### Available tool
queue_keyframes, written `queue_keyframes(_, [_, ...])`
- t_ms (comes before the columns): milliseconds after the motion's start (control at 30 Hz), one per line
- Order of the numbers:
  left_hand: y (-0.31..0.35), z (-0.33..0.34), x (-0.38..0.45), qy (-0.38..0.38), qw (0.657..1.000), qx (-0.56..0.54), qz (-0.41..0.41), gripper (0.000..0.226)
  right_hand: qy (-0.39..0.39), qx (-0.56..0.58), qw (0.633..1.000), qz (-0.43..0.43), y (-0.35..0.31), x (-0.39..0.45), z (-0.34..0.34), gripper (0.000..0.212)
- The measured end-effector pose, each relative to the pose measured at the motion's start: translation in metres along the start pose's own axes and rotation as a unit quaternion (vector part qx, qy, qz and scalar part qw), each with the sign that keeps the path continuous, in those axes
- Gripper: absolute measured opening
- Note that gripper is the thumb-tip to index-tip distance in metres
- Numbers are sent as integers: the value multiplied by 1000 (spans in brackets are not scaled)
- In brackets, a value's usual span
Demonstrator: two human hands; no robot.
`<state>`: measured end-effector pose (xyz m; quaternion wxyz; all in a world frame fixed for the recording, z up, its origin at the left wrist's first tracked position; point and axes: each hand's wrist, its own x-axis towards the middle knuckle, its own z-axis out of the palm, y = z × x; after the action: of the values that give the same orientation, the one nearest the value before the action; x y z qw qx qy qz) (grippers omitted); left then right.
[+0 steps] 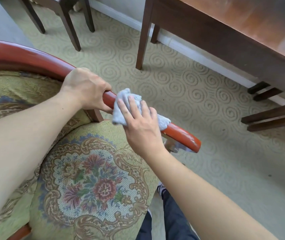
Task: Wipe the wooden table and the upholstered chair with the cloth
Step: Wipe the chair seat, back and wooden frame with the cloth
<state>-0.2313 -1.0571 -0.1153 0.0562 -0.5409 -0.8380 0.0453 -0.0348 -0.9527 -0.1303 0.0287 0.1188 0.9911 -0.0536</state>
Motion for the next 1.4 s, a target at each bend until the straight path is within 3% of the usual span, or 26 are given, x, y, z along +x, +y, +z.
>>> queue_keyframes(67, [0, -1, 0, 1, 1000, 12, 7, 80, 30, -30, 999, -19, 19, -31, 4, 68])
queue_keyframes(133, [-1, 0, -1, 10, 1000, 15, 10, 81, 48, -33, 998, 20, 42, -64, 9, 78])
queue_keyframes(233, [-1, 0, -2, -3, 1000, 13, 0, 82, 79, 43, 984, 157, 70, -113, 10, 76])
queue_keyframes(300, [-2, 1, -1, -18, 1000, 15, -7, 84, 111, 137, 951, 256, 65, -121, 12, 69])
queue_keyframes(467, [-1, 1, 3, -37, 999, 12, -10, 90, 86, 208, 895, 386, 24, -77, 13, 92])
queue_keyframes(567, [-1, -1, 3, -31, 999, 16, -6, 87, 60, 164, 915, 363, 16, -73, 9, 93])
queue_keyframes(700, [1, -1, 0, -10, 1000, 25, -7, 85, 43, 86, 969, 225, -13, -43, -2, 82])
queue_keyframes(900, [3, -2, -1, -17, 999, 25, -10, 46, -3, 97, 989, 116, -42, 23, -1, 72])
queue_keyframes(1067, [7, -13, -2, -35, 999, 29, -14, 69, -48, 31, 998, -29, 20, -10, -16, 65])
queue_keyframes(1233, [5, -9, 0, -26, 999, 21, -19, 78, 4, 72, 992, 107, 65, -84, -24, 68])
queue_keyframes(1400, [-2, -3, 2, -33, 999, 19, -14, 78, 26, 145, 974, 172, 41, -72, -17, 62])
